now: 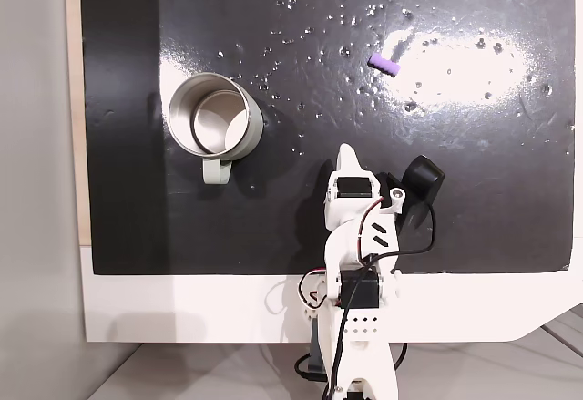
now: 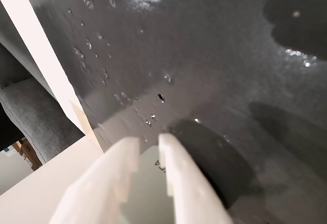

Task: Grasp a pengrip and put it in the cup.

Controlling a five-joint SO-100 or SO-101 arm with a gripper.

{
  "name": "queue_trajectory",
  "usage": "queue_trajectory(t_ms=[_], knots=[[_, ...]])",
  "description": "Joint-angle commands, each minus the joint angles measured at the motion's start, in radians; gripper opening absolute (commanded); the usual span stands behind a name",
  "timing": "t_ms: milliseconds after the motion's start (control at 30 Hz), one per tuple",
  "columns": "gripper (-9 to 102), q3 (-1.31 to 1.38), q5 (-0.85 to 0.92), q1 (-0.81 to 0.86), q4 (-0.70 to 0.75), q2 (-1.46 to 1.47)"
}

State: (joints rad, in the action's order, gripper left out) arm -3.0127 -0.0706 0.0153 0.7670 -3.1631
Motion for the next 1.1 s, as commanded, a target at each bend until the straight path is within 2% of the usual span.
queue_trajectory(t_ms=[0, 233, 533, 800, 1067], knots=[[0, 0.008, 0.009, -0.003, -0.029, -0.015], [1, 0.187, 0.035, -0.014, 0.034, 0.025], [6, 0.699, -0.040, 0.017, 0.101, 0.552], [17, 1.143, -0.202, 0.051, 0.324, 0.996], [18, 1.479, -0.325, 0.089, 0.491, 1.330]])
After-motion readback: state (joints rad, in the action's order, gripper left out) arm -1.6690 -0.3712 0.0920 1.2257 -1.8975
